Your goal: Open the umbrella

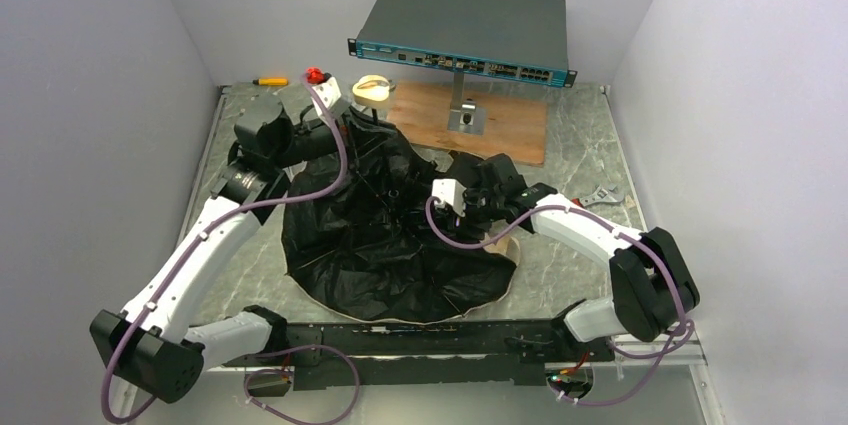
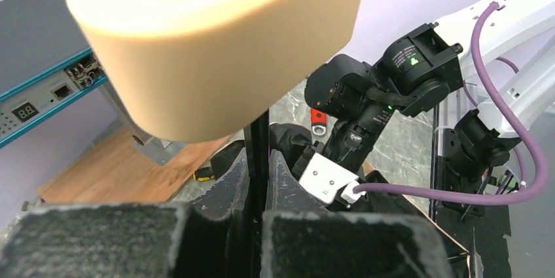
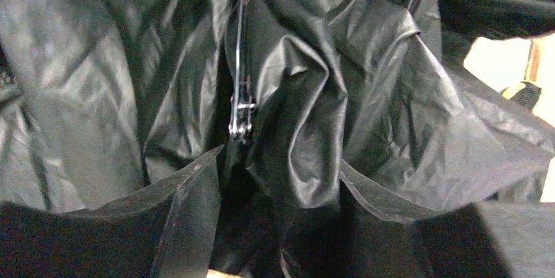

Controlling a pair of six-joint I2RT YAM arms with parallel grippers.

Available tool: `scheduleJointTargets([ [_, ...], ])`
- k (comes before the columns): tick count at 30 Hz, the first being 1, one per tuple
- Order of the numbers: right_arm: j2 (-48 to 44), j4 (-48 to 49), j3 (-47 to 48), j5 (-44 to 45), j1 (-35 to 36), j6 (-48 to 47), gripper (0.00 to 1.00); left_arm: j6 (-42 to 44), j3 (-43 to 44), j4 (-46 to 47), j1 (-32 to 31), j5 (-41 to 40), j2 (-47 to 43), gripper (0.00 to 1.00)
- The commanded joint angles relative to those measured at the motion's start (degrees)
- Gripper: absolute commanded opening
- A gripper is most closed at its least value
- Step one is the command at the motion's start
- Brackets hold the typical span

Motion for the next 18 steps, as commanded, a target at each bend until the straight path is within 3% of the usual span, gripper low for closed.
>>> scheduleJointTargets([
  [1, -0.7, -10.3, -1.5, 2.1, -0.8, -6.8, 0.58, 1.9, 3.2, 2.0, 2.1, 3.0, -3.9, 0.00],
  [4, -0.5, -15.9, -0.4, 1.5, -2.2, -9.1, 0.65, 1.9, 2.0, 3.5, 1.9, 5.3, -3.8, 0.00],
  [6, -1.8, -18.3, 2.4, -1.0, -2.9, -7.9, 0.76, 1.9, 0.8, 4.3, 1.3, 6.9, -3.2, 0.00],
  [9, -5.6, -17.3, 9.0, -6.8, -3.0, -0.1, 0.86, 5.2, -2.0, 5.6, -0.5, 6.5, -2.7, 0.00],
  [12, -8.2, -13.7, 13.4, -12.5, -2.8, 7.9, 0.88, 5.9, -3.3, 7.3, -2.0, 6.2, -1.8, 0.00],
  [15, -10.3, -7.5, 14.4, -15.1, -2.4, 13.9, 0.86, 5.6, -2.3, 7.6, -2.8, 6.1, -0.5, 0.00],
  [16, -10.6, -5.3, 14.1, -15.2, -2.2, 14.6, 0.79, 5.5, -1.9, 7.8, -2.9, 6.2, -0.1, 0.00],
  [18, -10.3, -1.6, 13.4, -14.1, -1.1, 15.4, 0.57, 4.8, -1.3, 8.5, -3.0, 6.4, 0.6, 0.00],
])
